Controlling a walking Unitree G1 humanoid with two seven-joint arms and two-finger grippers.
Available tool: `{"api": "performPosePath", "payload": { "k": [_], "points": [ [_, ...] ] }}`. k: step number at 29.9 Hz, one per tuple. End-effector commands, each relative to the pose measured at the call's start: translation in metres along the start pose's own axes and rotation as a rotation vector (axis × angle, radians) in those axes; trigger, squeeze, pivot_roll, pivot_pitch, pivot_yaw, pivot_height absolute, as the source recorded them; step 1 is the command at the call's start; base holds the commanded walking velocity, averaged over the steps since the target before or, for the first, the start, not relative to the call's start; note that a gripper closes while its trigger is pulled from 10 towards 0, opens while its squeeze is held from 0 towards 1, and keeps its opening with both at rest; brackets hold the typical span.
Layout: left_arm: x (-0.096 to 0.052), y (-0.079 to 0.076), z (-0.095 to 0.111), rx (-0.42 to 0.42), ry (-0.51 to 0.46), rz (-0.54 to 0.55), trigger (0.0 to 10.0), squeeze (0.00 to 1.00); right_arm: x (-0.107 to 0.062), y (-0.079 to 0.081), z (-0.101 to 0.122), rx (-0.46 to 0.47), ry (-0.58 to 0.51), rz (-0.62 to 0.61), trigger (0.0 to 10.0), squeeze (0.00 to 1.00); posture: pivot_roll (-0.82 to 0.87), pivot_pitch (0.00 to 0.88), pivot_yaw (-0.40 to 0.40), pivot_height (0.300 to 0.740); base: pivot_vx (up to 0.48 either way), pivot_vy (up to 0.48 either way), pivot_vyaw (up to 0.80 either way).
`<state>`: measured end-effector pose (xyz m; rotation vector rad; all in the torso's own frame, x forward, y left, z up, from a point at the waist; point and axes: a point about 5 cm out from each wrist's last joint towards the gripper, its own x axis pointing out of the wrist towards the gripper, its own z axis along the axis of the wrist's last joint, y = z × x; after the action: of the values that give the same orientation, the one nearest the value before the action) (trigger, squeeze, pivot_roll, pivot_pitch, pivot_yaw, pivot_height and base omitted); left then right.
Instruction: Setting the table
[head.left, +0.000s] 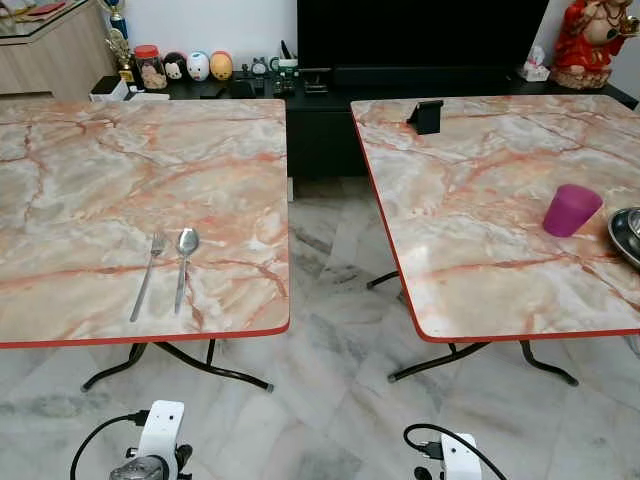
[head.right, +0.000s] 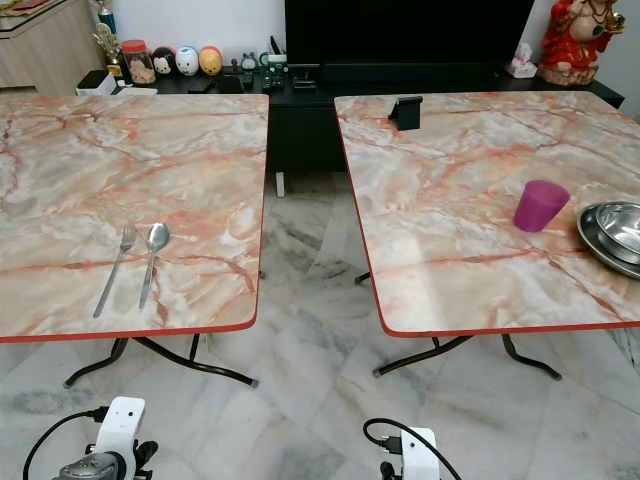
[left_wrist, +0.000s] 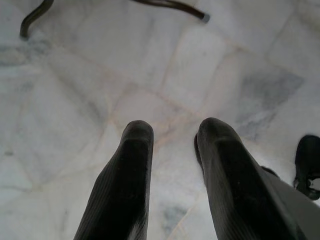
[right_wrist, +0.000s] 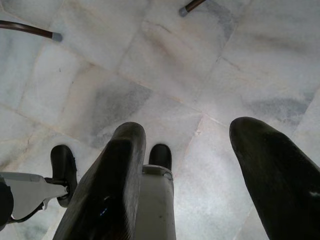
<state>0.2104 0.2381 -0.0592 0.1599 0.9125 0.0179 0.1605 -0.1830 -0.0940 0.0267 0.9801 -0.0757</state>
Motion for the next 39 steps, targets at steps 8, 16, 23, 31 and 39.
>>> {"api": "performPosePath", "payload": {
  "k": [8,16,23,31,39],
  "points": [
    [0.001,-0.008,-0.001,-0.042,-0.017,-0.017,10.0,0.0,0.001,-0.002,0.004,0.016,-0.017,-0.01,10.0,0.0,0.02,0.006,-0.01,0.74,0.0,0.0,0.0],
    [-0.001,-0.002,-0.007,-0.101,-0.016,0.013,10.0,0.0,0.001,-0.002,0.004,0.002,-0.014,-0.008,10.0,0.0,0.02,0.009,-0.009,0.74,0.0,0.116,0.0],
    [-0.001,-0.001,-0.006,-0.102,-0.023,0.016,10.0,0.0,0.001,0.0,0.004,0.006,-0.008,0.005,10.0,0.0,0.02,0.0,-0.008,0.74,0.0,0.32,0.56],
    [-0.001,0.0,-0.007,-0.088,-0.016,0.02,10.0,0.0,0.001,0.001,0.003,0.005,-0.004,0.01,10.0,0.0,0.02,0.0,-0.004,0.74,0.0,0.323,0.0],
    [-0.002,0.002,-0.009,-0.095,-0.012,0.035,10.0,0.0,0.001,0.002,0.003,0.017,-0.01,0.019,10.0,0.0,0.02,0.0,-0.008,0.74,0.0,0.341,0.0]
  ]
}}
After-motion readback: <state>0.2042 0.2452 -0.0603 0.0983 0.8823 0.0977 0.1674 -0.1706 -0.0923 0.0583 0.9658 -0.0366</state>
